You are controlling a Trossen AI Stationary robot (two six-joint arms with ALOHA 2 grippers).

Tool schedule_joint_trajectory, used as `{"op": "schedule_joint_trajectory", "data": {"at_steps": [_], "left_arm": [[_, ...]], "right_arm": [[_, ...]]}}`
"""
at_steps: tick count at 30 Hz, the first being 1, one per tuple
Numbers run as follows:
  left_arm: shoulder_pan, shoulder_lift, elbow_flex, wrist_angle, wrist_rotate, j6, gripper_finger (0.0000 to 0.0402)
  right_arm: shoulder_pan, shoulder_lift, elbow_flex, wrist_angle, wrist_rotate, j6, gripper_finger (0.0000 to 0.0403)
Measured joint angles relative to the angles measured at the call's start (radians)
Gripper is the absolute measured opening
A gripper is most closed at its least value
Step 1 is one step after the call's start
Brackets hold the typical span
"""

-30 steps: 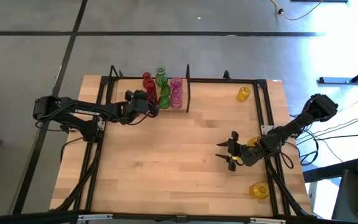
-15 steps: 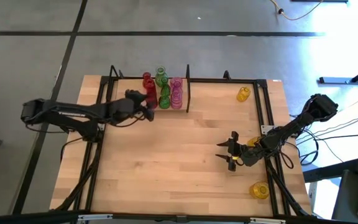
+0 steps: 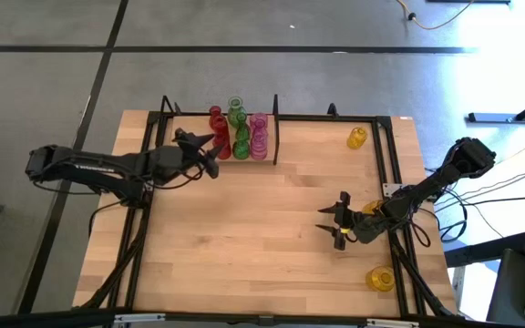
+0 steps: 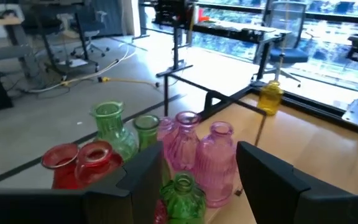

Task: Sort vases onto shelf
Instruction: Put the middle yellow vase on the shelf

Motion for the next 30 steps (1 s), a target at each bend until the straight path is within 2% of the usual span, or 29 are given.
{"op": "schedule_joint_trajectory", "data": {"at_steps": [8,16,19,24,27,30], "left_arm": [[-0.086,-0.007,0.0,-0.065,-0.072,0.028,0.0196],[-0.151,-0.002,0.0,-0.195,-0.048,-0.047,0.0196],[-0.179,0.03,-0.018,-0.091,-0.027,-0.019,0.0196],[-0.223,0.114,-0.071,0.22,0.034,0.107,0.0196],[-0.242,0.161,-0.077,0.276,0.057,0.132,0.0196],[-0.259,0.166,-0.077,0.275,0.061,0.128,0.0196]], "right_arm": [[0.0,0.0,0.0,0.0,-0.001,0.0,0.0216],[0.0,0.0,0.0,0.006,-0.001,0.001,0.0216],[0.0,0.0,0.0,0.049,-0.003,0.011,0.0216],[0.0,-0.021,0.065,0.042,-0.003,-0.047,0.0216],[0.0,-0.049,0.144,-0.088,-0.034,-0.083,0.0216],[0.0,-0.09,0.269,-0.324,-0.065,-0.061,0.0216]]}}
